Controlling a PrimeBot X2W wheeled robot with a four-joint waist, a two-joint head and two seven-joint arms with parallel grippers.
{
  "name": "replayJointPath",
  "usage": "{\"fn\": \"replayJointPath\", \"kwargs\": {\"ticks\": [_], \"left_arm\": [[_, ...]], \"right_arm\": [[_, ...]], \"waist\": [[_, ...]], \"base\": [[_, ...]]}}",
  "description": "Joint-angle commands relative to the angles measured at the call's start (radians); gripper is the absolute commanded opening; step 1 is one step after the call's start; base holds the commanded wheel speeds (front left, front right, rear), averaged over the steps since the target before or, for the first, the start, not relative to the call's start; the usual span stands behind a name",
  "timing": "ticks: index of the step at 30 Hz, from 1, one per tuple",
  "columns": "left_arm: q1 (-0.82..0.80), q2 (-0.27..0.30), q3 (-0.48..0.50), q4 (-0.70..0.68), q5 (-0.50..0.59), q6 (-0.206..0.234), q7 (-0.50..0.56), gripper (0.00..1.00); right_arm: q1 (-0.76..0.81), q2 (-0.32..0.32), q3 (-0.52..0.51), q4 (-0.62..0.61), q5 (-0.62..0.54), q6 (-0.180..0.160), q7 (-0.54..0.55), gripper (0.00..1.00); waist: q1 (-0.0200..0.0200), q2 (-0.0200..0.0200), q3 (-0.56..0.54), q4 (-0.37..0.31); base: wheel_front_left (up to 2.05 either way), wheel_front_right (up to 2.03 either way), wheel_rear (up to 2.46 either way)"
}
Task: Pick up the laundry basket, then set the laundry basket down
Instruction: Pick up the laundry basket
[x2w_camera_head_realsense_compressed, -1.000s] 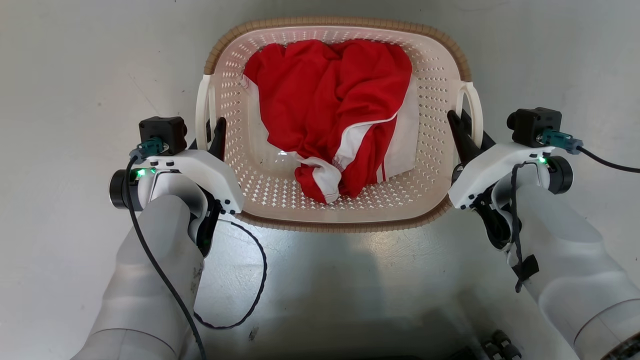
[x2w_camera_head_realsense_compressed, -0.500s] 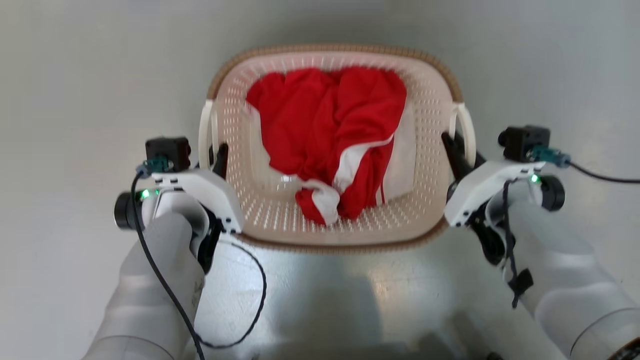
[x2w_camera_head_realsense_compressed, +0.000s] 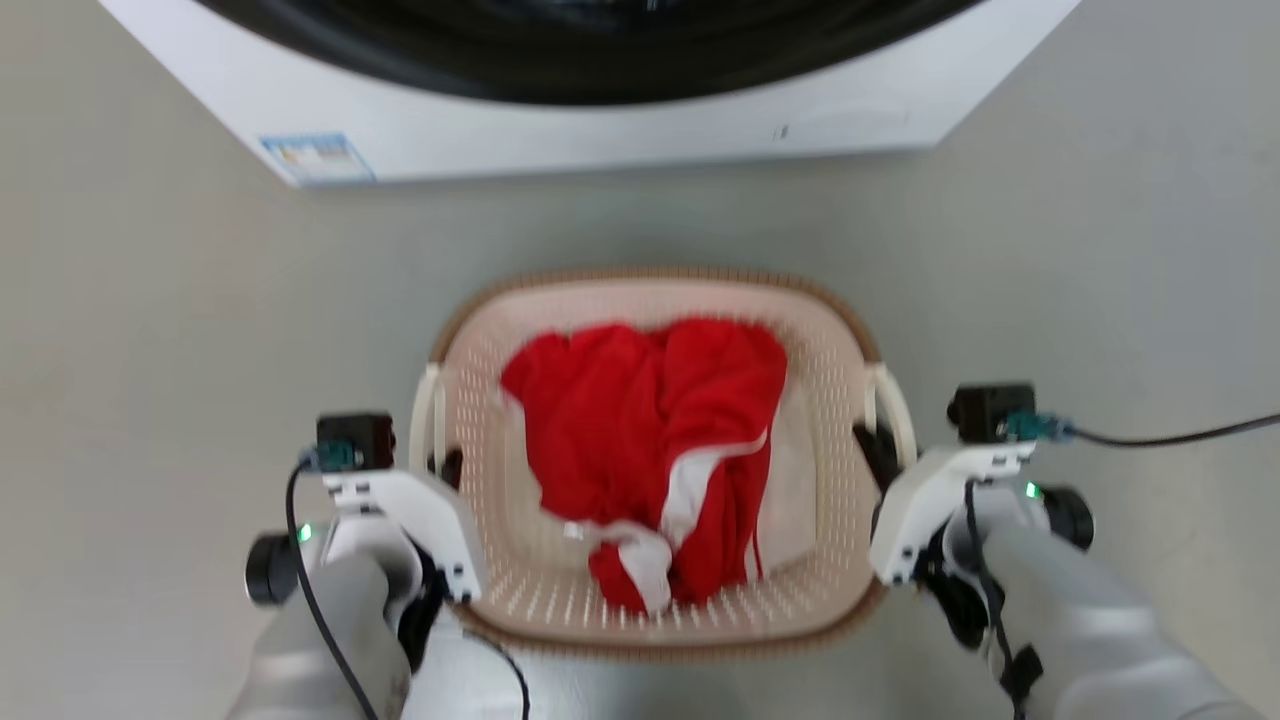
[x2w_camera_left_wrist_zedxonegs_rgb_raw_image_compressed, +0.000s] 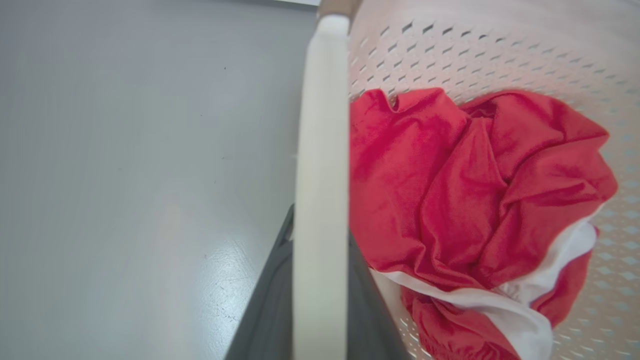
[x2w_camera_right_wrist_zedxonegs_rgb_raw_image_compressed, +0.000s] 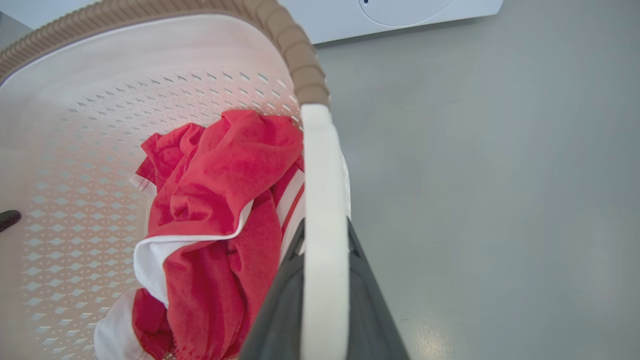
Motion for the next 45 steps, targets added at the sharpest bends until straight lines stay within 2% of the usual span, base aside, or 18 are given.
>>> {"fn": "replayJointPath", "kwargs": {"ticks": [1, 15, 32, 45], "left_arm": [[0.031, 0.023, 0.009, -0.009, -0.023, -0.006, 0.0, 0.0], [0.139, 0.023, -0.102, -0.002, -0.16, -0.006, 0.08, 0.0], [0.206, 0.023, -0.164, 0.005, -0.228, -0.001, 0.183, 0.0], [0.221, 0.023, -0.2, 0.007, -0.266, 0.003, 0.205, 0.0]], "right_arm": [[0.056, 0.013, 0.027, -0.01, 0.013, 0.008, 0.01, 0.0], [0.129, 0.011, 0.121, 0.001, 0.127, 0.008, 0.087, 0.0], [0.175, 0.012, 0.196, 0.01, 0.218, 0.008, 0.18, 0.0], [0.18, 0.008, 0.241, 0.01, 0.257, 0.008, 0.2, 0.0]], "waist": [[0.0, 0.0, -0.088, -0.009], [0.0, 0.0, -0.31, -0.016], [0.0, 0.0, -0.422, -0.005], [0.0, 0.0, -0.451, -0.01]], "base": [[0.0, 0.0, 0.0], [0.0, 0.0, 0.0], [0.0, 0.0, 0.0], [0.0, 0.0, 0.0]]}}
